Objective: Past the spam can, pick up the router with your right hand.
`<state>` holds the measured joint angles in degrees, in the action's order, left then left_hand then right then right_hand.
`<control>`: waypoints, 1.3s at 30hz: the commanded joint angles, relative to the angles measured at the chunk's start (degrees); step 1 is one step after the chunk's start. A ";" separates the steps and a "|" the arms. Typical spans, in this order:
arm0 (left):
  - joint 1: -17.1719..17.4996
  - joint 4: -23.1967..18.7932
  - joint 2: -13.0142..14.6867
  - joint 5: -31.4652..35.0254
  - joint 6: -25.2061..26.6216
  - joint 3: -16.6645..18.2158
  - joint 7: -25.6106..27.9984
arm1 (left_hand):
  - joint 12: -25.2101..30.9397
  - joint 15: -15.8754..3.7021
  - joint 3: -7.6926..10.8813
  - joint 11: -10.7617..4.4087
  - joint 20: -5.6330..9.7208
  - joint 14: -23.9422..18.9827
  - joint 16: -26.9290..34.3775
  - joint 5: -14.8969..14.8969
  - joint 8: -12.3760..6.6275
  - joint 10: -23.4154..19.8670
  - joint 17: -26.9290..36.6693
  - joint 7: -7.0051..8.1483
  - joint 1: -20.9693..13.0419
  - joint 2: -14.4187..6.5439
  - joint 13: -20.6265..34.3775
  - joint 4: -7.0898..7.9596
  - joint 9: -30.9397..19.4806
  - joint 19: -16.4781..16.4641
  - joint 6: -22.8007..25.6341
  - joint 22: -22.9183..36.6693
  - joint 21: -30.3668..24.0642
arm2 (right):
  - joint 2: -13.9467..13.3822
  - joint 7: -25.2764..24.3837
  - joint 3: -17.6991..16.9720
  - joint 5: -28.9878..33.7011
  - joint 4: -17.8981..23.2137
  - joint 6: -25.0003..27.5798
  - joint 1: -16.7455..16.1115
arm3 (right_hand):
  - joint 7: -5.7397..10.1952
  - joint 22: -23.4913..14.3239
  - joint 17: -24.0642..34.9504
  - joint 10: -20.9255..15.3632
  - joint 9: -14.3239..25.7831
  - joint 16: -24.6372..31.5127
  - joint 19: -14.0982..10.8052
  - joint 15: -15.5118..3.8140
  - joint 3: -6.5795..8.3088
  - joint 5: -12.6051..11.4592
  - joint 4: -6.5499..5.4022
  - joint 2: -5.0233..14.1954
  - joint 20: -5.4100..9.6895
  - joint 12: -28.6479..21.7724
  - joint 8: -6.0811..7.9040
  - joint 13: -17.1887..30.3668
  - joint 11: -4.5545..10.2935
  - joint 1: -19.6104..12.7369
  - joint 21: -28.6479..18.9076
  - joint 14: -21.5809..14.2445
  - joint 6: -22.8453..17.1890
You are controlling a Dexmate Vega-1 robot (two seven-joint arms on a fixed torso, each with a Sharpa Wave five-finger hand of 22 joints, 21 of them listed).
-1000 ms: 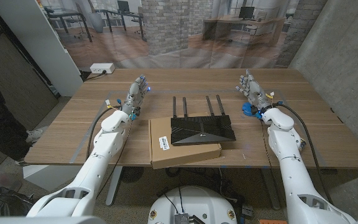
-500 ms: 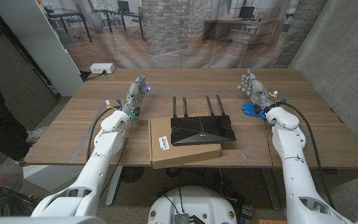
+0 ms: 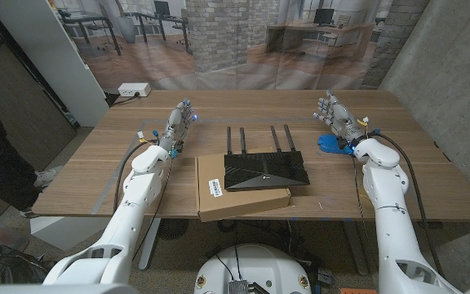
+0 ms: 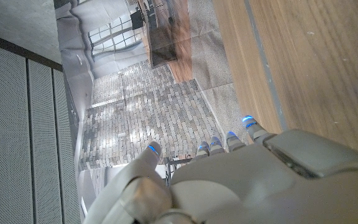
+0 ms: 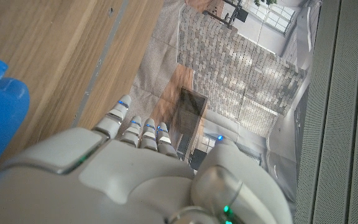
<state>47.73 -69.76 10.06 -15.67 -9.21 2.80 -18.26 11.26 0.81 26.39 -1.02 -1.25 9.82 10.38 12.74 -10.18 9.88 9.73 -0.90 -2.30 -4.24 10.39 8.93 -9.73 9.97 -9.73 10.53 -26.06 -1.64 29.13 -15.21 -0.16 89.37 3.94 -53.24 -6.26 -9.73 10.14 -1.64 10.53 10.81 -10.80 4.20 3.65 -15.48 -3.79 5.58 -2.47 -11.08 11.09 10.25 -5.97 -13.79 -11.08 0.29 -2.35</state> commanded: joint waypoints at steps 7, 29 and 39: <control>0.47 -0.66 -0.50 0.86 0.58 0.84 -1.08 | 0.34 0.41 -0.30 0.26 -0.41 7.48 0.37 0.52 -0.26 3.08 0.34 -0.52 0.00 -2.26 0.20 -0.18 -0.13 1.82 -2.11 0.27 0.12 | -1.94 2.88 -1.71 -0.75 5.04 6.43 -1.34 | -0.41 -0.13 0.07 -0.53 0.12 0.42 -0.88 0.55 0.48 0.22 0.69 0.12 -0.19 -0.31 0.32 0.34 -0.57 -1.14 -0.45 -0.72 -0.52; 1.24 -1.32 -0.81 0.86 0.82 0.95 -1.58 | 0.32 0.46 -0.43 0.29 -0.42 7.47 0.31 0.55 -0.23 3.01 0.34 -0.59 -0.03 -2.26 0.20 -0.21 -0.14 1.69 -2.07 0.28 0.33 | -4.30 5.83 -3.04 -1.77 9.41 12.85 -3.30 | -0.75 -0.16 0.10 -0.66 0.15 0.27 -1.03 0.81 0.94 0.61 1.39 0.39 -0.33 -0.22 0.24 0.37 -0.95 -2.07 -0.37 -0.83 -0.58; 1.73 -1.73 -0.87 0.70 1.06 1.01 -1.58 | 0.31 0.43 -0.49 0.30 -0.45 7.44 0.31 0.56 -0.23 2.97 0.35 -0.63 -0.04 -2.28 0.21 -0.22 -0.14 1.70 -2.05 0.28 0.45 | -5.97 7.36 -3.51 -1.90 11.26 16.26 -4.37 | -0.87 -0.17 0.11 -0.87 0.15 0.28 -1.22 0.93 1.17 0.80 1.68 0.56 -0.58 -0.25 0.21 0.38 -1.27 -2.47 -0.40 -1.04 -0.60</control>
<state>48.95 -71.08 9.31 -14.78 -8.41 3.73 -19.72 11.25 0.81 26.14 -1.02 -1.24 9.82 10.38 12.93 -10.18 9.87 10.01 -1.35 -2.30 -4.24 10.40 8.69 -9.73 9.96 -9.73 10.52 -25.61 -5.55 35.05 -17.94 -1.81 97.87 16.95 -56.16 -6.77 -9.73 10.15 -2.25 10.52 10.80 -11.62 4.80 4.53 -14.77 -2.44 6.04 -2.87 -11.08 11.09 10.54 -6.57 -15.58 -11.08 -0.32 -2.87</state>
